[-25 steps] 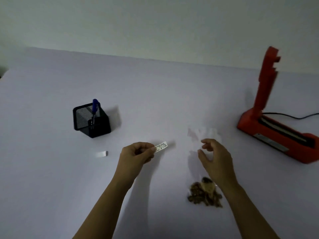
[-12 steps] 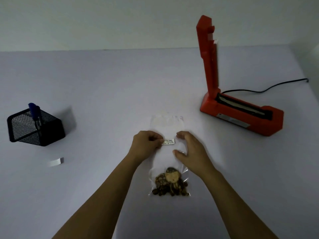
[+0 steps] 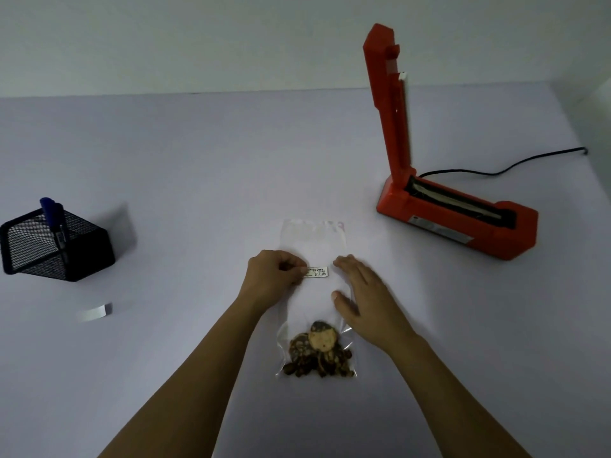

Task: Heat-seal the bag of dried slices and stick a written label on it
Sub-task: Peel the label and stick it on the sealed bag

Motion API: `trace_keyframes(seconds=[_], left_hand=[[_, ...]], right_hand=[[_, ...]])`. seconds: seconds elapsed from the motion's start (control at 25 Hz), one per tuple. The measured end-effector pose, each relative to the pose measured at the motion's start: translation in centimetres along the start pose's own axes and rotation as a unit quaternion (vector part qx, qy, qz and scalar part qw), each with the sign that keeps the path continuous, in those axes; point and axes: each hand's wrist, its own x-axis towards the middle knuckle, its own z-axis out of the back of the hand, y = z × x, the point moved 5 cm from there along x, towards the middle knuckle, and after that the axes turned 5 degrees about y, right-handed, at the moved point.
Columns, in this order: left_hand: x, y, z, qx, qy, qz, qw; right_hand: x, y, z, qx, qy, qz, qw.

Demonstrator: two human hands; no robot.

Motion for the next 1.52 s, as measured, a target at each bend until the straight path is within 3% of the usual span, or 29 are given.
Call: trace_keyframes(seconds=[0.36,0.48,0.64,0.76,1.0,1.52], left_hand=[[0.1,-0.1,-0.3,0.033,-0.012,-0.022,0.999],[-0.7,-0.4,-0.5,0.095,-0.066,-0.071,0.991],[-3.5,0.3,-1.7,0.222,-0.157,-0.216,0.938],[-4.9,1.8,-3.2,0.315,-0.147,-0.268,0.899],[-4.0,2.5,-3.7,0.38,-0.119,-0.21,0.893],[-3.4,2.1,-3.9,0.416,-0.113,-0.204,0.879]], right_hand=[[0.1,-0.3,-0.7,-0.084,0.011,0.016,0.996],[0.2,-0.3,-0.6,-0.091,0.012,0.014,0.996],[0.2,0.1,-0.5,-0.093,0.008,0.012,0.996],[0.2,0.3,-0.3,-0.107,0.004,0.008,0.994],[0.3,0.5,-0.6,-0.167,-0.006,0.01,0.986],[0.4,0.7,-0.8,-0.221,-0.015,0.017,0.975]])
